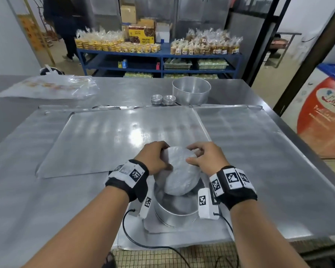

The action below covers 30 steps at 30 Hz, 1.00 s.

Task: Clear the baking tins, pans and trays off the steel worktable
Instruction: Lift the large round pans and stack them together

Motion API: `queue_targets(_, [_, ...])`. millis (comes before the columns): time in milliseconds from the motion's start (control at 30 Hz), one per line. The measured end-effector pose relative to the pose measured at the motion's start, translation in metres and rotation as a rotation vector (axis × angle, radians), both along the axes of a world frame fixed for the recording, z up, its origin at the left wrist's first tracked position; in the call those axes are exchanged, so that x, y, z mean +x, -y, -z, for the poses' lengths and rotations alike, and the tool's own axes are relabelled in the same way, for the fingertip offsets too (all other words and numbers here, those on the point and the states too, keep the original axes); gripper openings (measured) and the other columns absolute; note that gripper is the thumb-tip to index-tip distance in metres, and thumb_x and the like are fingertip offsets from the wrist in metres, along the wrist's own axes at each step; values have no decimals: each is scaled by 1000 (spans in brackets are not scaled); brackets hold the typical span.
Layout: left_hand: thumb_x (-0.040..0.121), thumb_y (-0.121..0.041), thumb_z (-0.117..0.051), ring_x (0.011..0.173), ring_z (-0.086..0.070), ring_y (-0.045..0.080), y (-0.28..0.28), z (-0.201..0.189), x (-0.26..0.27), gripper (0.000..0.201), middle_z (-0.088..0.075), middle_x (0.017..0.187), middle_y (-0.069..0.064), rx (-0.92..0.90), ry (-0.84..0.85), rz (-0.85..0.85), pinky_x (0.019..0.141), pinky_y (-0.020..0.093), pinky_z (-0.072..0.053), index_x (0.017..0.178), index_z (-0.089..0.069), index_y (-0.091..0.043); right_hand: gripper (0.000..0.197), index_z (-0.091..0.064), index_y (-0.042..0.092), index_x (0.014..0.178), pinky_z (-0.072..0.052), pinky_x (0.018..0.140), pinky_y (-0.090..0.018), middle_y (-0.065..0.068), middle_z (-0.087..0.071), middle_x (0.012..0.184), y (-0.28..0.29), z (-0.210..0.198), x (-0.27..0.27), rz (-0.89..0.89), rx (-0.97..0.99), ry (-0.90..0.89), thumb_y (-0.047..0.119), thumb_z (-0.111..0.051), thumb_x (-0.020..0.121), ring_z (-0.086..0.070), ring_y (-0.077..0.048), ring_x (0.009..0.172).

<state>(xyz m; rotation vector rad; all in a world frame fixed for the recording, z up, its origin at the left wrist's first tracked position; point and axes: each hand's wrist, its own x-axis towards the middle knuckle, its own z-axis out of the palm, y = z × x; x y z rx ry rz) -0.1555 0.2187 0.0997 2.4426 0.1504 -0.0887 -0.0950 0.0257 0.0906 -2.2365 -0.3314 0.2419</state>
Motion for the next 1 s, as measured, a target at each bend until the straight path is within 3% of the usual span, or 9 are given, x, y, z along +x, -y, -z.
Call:
queue_targets(233, [87,-17,-66,94,-64,17,19,21,-9,23,-69,101,0,71,-51,79,76,21,-43,110,-72,-15,31,-76,22,100,-42,65,-10,16,-53,56,7,16,-18,-98,-108,-64,4,-81,75,-52,4,56])
queue_targets(367, [86,-9,-57,91,-63,18,25,31,-14,28,-72,101,3,140,-131,113,74,23,-44,107,-75,-17,31,-76,17,107,-43,68,-17,12,-48,58,6,28,-22,-175,-197,-113,5,-77,78,-47,-1,55])
queue_targets(500, [82,-6,-56,95,-65,22,28,35,-17,35,-73,103,4,198,-183,131,82,32,-56,107,-76,-22,29,-76,16,108,-52,80,-22,11,-58,67,8,31,-27,-210,-248,-115,5,-75,81,-61,-8,72])
queue_targets(700, [82,-6,-57,106,-65,19,32,42,-18,41,-71,113,-1,234,-173,182,90,34,-56,114,-74,-25,28,-76,18,109,-54,92,-31,-4,-72,103,7,33,-31,-246,-379,-86,8,-73,84,-67,-20,99])
queue_targets(767, [80,-4,-60,108,-63,18,31,44,-17,46,-69,116,-2,196,-113,147,90,27,-52,119,-71,-26,23,-78,25,99,-54,88,-29,-2,-70,99,7,36,-31,-253,-399,-52,8,-73,83,-66,-19,95])
queue_targets(800, [80,-5,-63,106,-62,17,30,43,-17,45,-67,114,-2,169,-71,109,88,24,-49,119,-70,-25,23,-76,30,82,-54,80,-27,0,-68,89,8,37,-31,-260,-415,-37,7,-72,81,-64,-19,87])
queue_targets(867, [79,-9,-68,100,-61,17,26,41,-15,39,-62,108,0,125,18,26,86,22,-47,116,-69,-23,27,-62,22,59,-53,65,-27,4,-57,68,9,40,-29,-229,-421,-17,1,-65,75,-55,-20,71])
queue_targets(900, [80,-12,-70,99,-60,17,23,41,-13,37,-59,106,0,119,42,-5,86,23,-47,115,-68,-21,21,-65,18,65,-56,67,-29,3,-58,68,11,41,-28,-213,-410,0,-2,-63,73,-57,-20,69])
queue_targets(1000, [85,-16,-67,103,-60,21,13,46,-8,37,-60,112,5,170,-22,-72,85,23,-46,122,-64,-14,38,-74,22,106,-55,84,-26,1,-69,96,17,48,-23,-93,-359,12,-1,-67,76,-68,-18,90])
